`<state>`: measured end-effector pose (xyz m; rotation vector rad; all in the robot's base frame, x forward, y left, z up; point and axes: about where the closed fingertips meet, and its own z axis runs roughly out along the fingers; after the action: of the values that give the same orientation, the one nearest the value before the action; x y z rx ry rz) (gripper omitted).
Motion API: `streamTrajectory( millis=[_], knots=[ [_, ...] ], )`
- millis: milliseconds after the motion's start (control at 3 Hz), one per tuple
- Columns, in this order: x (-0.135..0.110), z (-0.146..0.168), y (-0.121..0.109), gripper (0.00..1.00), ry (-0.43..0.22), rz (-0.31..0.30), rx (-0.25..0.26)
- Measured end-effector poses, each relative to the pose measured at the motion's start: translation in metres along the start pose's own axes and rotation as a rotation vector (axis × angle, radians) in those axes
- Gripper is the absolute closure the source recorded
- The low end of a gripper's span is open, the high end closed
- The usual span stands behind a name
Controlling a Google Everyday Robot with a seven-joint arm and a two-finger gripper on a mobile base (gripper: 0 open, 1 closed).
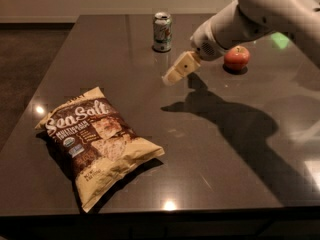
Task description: Knock 7up can over
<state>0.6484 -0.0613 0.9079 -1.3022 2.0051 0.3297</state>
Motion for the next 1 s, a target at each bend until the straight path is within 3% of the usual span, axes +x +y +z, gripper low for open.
streamTrajectory(
  millis=[333, 667, 1000],
  knots=[
    [-0.017, 0.029, -0.016, 0.00, -0.082, 0.089, 0.007],
    [-0.027, 0.050, -0.038, 0.00, -0.128, 0.166, 0.063],
    [-0.023, 0.062, -0.066, 0.00, -0.150, 0.235, 0.158]
  ],
)
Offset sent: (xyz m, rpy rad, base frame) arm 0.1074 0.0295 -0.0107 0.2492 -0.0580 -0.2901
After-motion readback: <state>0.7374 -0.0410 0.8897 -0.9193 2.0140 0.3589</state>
